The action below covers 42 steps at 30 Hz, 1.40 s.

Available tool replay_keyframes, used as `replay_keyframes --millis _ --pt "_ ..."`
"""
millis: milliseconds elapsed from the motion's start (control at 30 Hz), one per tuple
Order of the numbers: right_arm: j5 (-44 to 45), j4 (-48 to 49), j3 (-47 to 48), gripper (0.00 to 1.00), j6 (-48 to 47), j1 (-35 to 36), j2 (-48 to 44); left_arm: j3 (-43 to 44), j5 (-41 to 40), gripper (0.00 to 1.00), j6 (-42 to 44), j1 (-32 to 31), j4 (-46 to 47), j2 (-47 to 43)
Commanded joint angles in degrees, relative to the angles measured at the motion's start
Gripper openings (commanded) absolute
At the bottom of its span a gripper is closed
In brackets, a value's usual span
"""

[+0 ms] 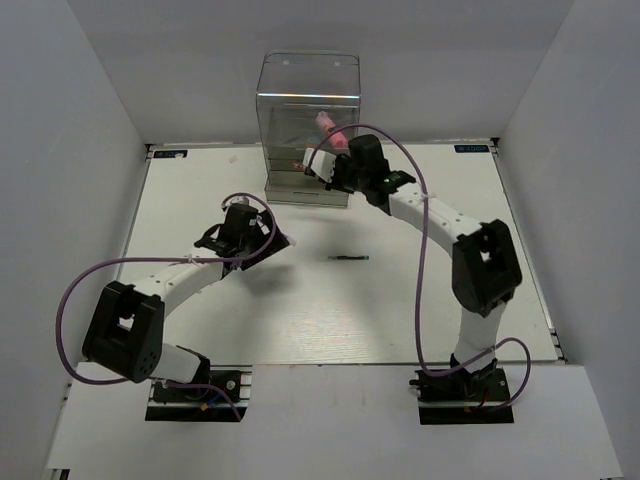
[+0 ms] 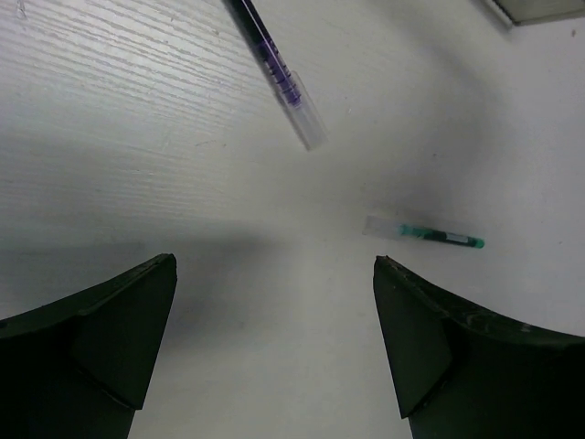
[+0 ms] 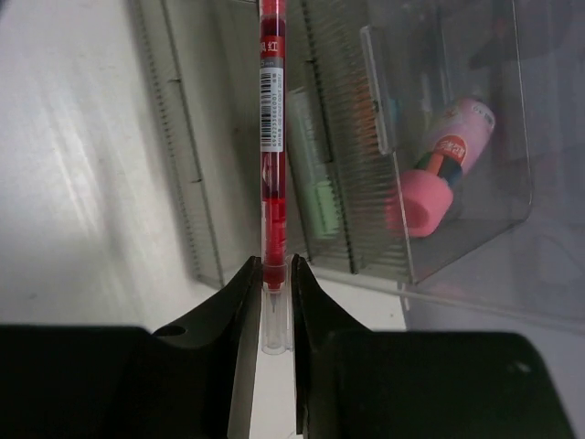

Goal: Sort the stationery into containers
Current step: Place the pen in the drawer.

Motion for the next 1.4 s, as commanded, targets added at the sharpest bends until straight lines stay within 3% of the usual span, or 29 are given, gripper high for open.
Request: replay_keyframes --millis 0,500,533,567,667,867,967,1167,1367 --pt "5.3 3.3 7.7 0.00 -2.2 0.3 6.3 0.8 -0.4 0.98 -9.5 0.3 3.0 0.8" --pt "6.8 5.6 15.4 0.00 -9.1 0.8 19.4 8.3 -1.6 0.95 -19.0 0.3 4.4 11.0" --pt "7.0 5.5 15.6 0.04 -9.5 0.8 20.0 8.3 -1.6 0.95 -19.8 0.3 4.4 12.1" --pt "7.4 5.5 15.8 0.18 -9.6 0.9 20.6 9.3 -1.6 0.95 -20.4 0.3 4.4 12.7" --pt "8.2 5.5 15.5 0.37 -9.6 1.0 21.1 11.5 -2.2 0.94 -21.6 0.3 2.8 15.4" --pt "6.3 5.7 11.1 0.42 -6.1 0.6 16.5 16.2 -5.5 0.94 -22.3 0.3 -2.1 19.7" --pt "4.3 5.6 6.1 0.42 -1.1 0.1 11.2 19.1 -6.8 0.94 -22.3 0.3 -4.7 22.0" --pt "-2.2 11.9 -20.1 0.43 8.2 -0.3 -5.6 27.6 -9.5 0.93 -23.3 0.3 -15.1 27.3" --pt "-3.6 16.1 -35.9 0.43 12.5 -0.4 -20.6 38.1 -14.2 0.88 -23.3 0.3 -26.4 34.6"
